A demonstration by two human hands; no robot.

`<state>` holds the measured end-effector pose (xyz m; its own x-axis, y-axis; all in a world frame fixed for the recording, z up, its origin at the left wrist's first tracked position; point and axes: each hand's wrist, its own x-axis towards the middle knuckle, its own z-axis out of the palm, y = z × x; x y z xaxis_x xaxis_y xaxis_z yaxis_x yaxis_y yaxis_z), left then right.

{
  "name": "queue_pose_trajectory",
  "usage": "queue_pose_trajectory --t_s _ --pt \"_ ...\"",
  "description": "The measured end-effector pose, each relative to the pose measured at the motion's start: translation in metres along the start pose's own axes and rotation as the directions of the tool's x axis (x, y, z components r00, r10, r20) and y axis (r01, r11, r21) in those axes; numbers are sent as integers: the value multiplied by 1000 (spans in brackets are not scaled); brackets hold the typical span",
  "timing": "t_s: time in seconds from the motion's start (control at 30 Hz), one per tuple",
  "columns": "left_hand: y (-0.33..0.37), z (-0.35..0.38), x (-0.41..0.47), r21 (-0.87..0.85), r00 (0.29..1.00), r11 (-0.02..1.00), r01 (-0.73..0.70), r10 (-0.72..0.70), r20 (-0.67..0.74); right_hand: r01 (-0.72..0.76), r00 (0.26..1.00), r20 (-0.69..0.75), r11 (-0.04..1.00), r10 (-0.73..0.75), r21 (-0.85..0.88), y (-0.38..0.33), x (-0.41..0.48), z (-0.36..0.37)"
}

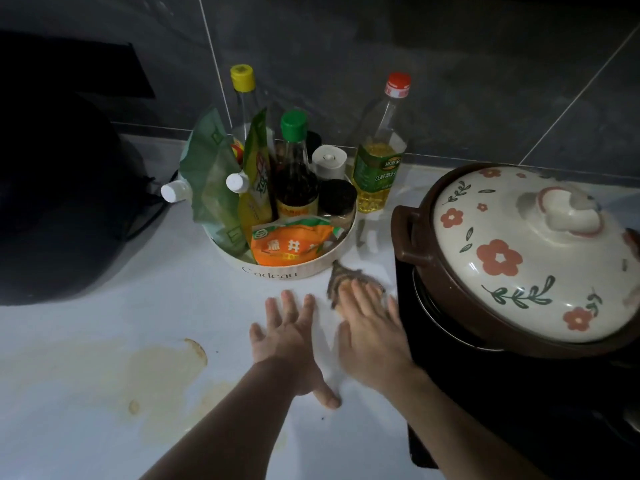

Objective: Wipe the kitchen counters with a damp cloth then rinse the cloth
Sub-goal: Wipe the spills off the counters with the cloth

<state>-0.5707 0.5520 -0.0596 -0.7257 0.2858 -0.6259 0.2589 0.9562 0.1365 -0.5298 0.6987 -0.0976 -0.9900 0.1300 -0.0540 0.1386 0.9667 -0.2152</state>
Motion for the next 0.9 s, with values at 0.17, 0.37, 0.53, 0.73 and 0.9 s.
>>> queue_pose_trajectory --t_s 0.17,0.37,0.53,0.73,0.9 --pt "0 -1 -1 -8 1000 1000 3 -4 -5 -240 970 43 971 239 21 11 85 -9" --pt "0 0 -1 -15 1000 1000 -2 2 -20 84 996 30 996 -86 39 -24 -19 0" --pt "-1 -2 -1 -36 1000 999 -10 10 -7 -153 987 48 987 151 37 16 82 -27" --pt "-3 2 2 -37 1000 999 -2 1 -28 -292 956 66 949 286 120 10 73 -32" --pt "-4 4 4 -19 999 1000 -5 4 -44 -217 976 36 976 216 34 -17 -58 -4"
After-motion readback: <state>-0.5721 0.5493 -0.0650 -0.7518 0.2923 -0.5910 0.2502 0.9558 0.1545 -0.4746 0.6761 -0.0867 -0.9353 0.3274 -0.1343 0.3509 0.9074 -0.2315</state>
